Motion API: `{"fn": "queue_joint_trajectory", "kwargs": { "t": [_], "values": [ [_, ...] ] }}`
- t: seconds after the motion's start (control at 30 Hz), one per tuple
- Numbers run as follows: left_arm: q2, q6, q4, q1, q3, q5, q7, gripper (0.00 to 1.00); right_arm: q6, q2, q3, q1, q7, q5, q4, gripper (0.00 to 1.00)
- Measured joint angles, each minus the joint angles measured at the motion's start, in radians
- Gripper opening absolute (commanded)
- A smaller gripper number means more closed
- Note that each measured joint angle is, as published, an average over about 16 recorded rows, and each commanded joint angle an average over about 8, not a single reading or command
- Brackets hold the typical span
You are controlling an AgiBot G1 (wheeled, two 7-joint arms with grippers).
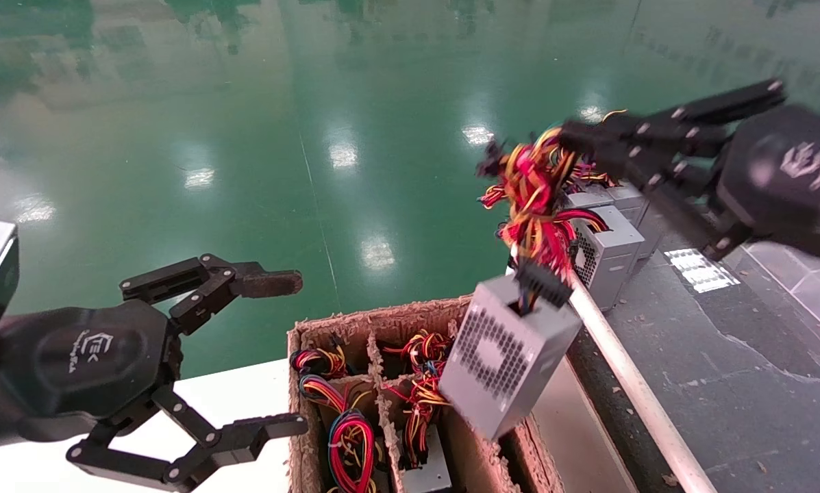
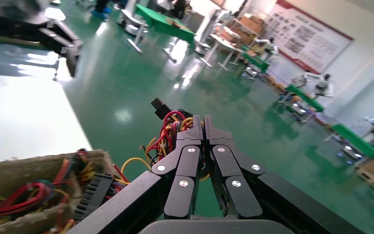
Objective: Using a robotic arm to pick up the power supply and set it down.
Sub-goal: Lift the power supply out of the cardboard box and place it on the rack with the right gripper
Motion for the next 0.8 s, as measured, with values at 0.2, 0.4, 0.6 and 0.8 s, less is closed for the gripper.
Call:
{"fn": "queue_joint_trajectory", "kwargs": {
  "t": [0.2, 0.4, 0.6, 0.8],
  "values": [
    [0.0, 0.0, 0.0, 0.0, 0.0, 0.0, 0.0, 1.0, 0.026, 0.027, 0.026, 0.006, -0.01, -0.001, -0.03, 0.0],
    [0.0, 0.0, 0.0, 0.0, 0.0, 0.0, 0.0, 1.0, 0.034, 0.056, 0.05, 0.009, -0.037, -0.005, -0.092, 0.0],
    [0.0, 0.0, 0.0, 0.0, 0.0, 0.0, 0.0, 1.0, 0.017, 0.085, 0.07, 0.009, -0.08, -0.006, -0.18, 0.0],
    [0.0, 0.0, 0.0, 0.0, 0.0, 0.0, 0.0, 1.0, -0.013, 0.111, 0.085, 0.01, -0.131, -0.006, -0.276, 0.0]
  ]
}}
